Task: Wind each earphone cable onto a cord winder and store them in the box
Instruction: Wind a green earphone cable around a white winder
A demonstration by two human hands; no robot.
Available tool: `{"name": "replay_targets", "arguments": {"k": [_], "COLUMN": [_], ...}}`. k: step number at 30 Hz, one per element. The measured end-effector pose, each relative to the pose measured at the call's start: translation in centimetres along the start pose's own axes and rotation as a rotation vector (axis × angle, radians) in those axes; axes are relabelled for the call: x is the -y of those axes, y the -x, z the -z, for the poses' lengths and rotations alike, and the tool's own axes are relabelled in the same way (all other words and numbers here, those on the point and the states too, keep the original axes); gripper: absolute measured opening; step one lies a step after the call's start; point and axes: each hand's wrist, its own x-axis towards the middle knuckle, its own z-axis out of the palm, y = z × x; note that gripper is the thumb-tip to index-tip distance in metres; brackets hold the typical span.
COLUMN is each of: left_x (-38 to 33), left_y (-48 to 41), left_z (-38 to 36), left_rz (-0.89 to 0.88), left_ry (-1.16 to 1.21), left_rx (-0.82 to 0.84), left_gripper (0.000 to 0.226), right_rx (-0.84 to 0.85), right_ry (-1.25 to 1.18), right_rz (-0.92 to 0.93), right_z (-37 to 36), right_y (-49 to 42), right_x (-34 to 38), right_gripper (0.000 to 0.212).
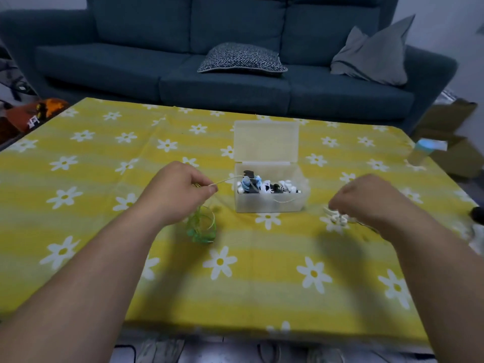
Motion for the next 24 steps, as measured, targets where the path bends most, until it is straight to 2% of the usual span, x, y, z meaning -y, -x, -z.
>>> {"name": "replay_targets", "arguments": {"k": [2, 3, 5, 7, 8, 9, 10, 11, 13, 18, 20, 22, 24], "left_x": [-0.9, -1.4, -2.2, -3.0, -3.3, -3.5, -3.6, -3.7, -3.5, -3.2, -3.4, -3.7, -3.5], "left_y": [0.3, 0.4, 0.6, 0.8, 0.8, 0.9, 0.9, 0.9, 0.7, 0.4, 0.5, 0.6, 0.6], "left_z": [-0.6, -1.0, -1.8, -2.4, -2.6, -2.8, -3.0, -3.1, -3.3, -3.1, -2.8, -2.5, -2.1], "left_rz": [-0.077, -0.11, -0.178, -0.248, -0.283, -0.31, -0.325, -0.325, -0.294, -0.199, -0.104, 0.044, 0.16], "left_ry": [0.015, 0.016, 0.016, 0.017, 0.021, 0.028, 0.038, 0.048, 0.044, 0.117, 0.321, 0.582, 0.731], "left_rx": [0.042, 0.062, 0.099, 0.129, 0.143, 0.153, 0.16, 0.162, 0.16, 0.085, 0.054, 0.043, 0.033], "left_gripper": [0.009, 0.008, 0.007, 0.008, 0.008, 0.009, 0.009, 0.01, 0.011, 0.042, 0.043, 0.034, 0.025], "right_rx": [0.073, 0.068, 0.057, 0.099, 0.119, 0.123, 0.114, 0.076, 0.002, 0.081, 0.159, 0.268, 0.369], "right_ry": [0.191, 0.162, -0.1, -0.255, -0.247, -0.203, -0.138, -0.083, -0.113, -0.794, -1.028, -1.286, -1.484], "right_rz": [0.124, 0.194, 0.363, 0.487, 0.528, 0.56, 0.568, 0.547, 0.514, 0.321, 0.216, 0.136, 0.108], "right_z": [-1.3, -1.9, -3.1, -4.1, -4.7, -5.3, -5.6, -5.8, -5.5, -4.2, -3.9, -3.3, -2.9], "right_y": [0.6, 1.0, 1.9, 2.7, 2.8, 2.8, 2.7, 2.5, 2.1, 2.1, 2.2, 2.5, 2.4], "right_x": [0.0, 0.4, 2.1, 3.9, 4.5, 5.0, 5.2, 5.2, 5.4, 6.1, 6.2, 6.1, 5.8], "right_gripper": [0.019, 0.018, 0.012, 0.046, 0.051, 0.046, 0.031, 0.018, 0.032, 0.04, 0.044, 0.05, 0.045]}}
